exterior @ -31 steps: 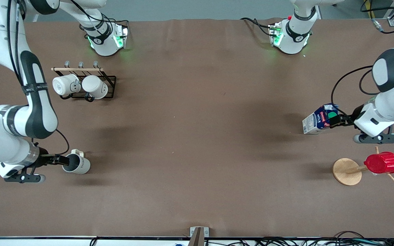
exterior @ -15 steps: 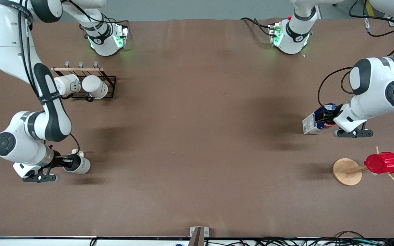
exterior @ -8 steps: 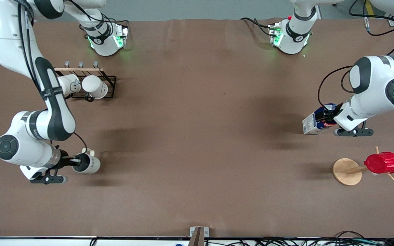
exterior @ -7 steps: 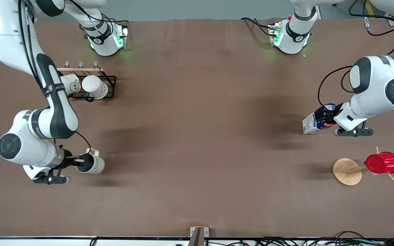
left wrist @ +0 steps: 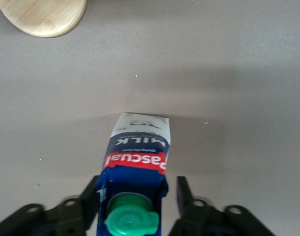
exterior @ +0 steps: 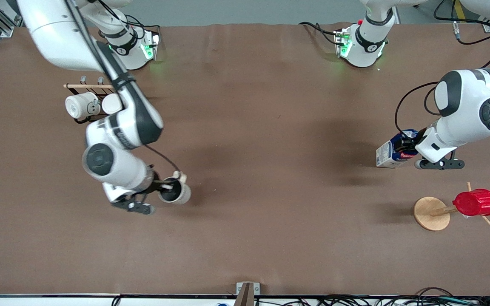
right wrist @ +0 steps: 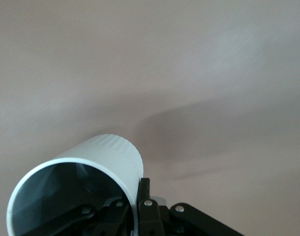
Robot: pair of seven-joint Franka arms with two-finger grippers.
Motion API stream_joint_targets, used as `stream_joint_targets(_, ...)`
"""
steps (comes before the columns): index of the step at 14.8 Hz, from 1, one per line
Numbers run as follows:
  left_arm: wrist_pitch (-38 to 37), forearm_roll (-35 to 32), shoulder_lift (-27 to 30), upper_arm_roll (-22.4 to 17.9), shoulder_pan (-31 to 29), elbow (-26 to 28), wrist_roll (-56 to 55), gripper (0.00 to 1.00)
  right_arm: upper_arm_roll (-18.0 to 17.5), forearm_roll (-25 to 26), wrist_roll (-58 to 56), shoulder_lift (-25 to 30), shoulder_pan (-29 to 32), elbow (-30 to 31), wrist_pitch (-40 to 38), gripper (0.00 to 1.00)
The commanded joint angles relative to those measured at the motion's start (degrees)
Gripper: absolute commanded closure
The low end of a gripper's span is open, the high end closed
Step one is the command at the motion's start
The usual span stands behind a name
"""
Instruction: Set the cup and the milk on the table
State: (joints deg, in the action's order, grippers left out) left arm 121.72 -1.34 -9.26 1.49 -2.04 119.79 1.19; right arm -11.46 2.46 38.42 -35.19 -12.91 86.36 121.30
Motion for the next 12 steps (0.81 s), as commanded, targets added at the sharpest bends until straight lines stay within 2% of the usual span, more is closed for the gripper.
stream_joint_targets(1,0.8,-2.0,1.2,0.1,-0.2,0.6,0.3,0.75,-0.9,2.3,8.1,-0.7,-4.2,0.8,2.6,1.0)
stream_joint_targets(2,0.8,-3.2,1.1,0.2,-0.2,0.5,0.3,0.78,-1.2,3.0,10.9,-1.0,-5.1,0.8,2.9,1.0)
stream_joint_targets(6,0.8,-4.5,0.7,0.2,-0.3,-1.1,0.4,0.83,-7.8,9.4,20.3,-2.8,-6.2,0.9,3.1,1.0)
stream_joint_targets(8,0.4,-4.5,0.0,0.2,-0.3,-2.9,0.4,0.83,-9.0,12.6,23.4,-4.3,-6.2,1.1,3.2,1.0)
stream_joint_targets(12,0.0,-4.0,-1.5,0.4,-0.3,-7.2,0.0,0.83,-9.2,13.2,24.8,-6.1,-6.9,1.1,7.7,0.99)
